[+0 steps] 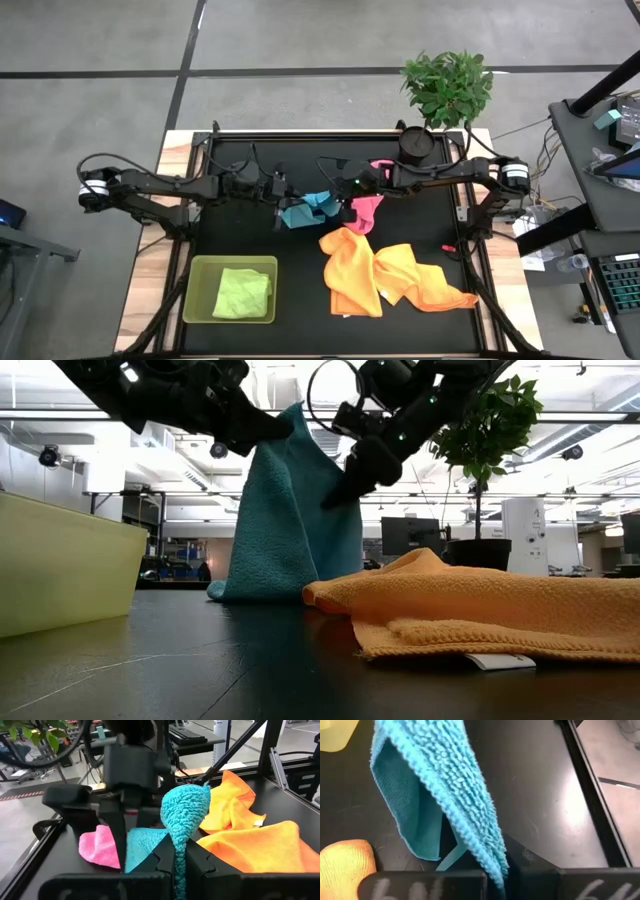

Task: Fold microfiber towels
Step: Fold the blue microfiber towel

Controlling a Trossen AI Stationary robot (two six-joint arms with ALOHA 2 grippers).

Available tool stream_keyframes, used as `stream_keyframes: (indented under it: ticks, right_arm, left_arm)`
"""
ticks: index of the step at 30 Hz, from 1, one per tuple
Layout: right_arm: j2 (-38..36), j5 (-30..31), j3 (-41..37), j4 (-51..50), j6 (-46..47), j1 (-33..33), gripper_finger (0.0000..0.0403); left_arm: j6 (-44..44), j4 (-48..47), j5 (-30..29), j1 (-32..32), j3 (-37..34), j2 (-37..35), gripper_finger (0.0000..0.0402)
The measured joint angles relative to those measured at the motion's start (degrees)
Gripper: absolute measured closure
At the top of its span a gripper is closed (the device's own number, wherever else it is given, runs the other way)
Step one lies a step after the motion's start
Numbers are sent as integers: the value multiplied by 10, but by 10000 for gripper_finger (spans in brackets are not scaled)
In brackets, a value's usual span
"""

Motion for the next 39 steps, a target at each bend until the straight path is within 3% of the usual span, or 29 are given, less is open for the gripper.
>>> stream_keyframes:
  ticks: [5,10,12,26,39]
  right_arm:
    - [18,4,0,16,-7,0,394]
    - [23,168,17,62,-83,-1,394]
    - [16,203,35,52,-94,-1,394]
    - [-1,209,75,-95,-76,4,394]
    - [-9,207,75,-140,-54,7,394]
  left_arm:
    - [2,19,-1,0,0,6,401]
    - [-12,125,-11,2,3,53,401]
    - [-18,135,-10,1,7,67,401]
    - [-59,133,-9,1,7,114,401]
    - [-58,133,-10,2,7,113,401]
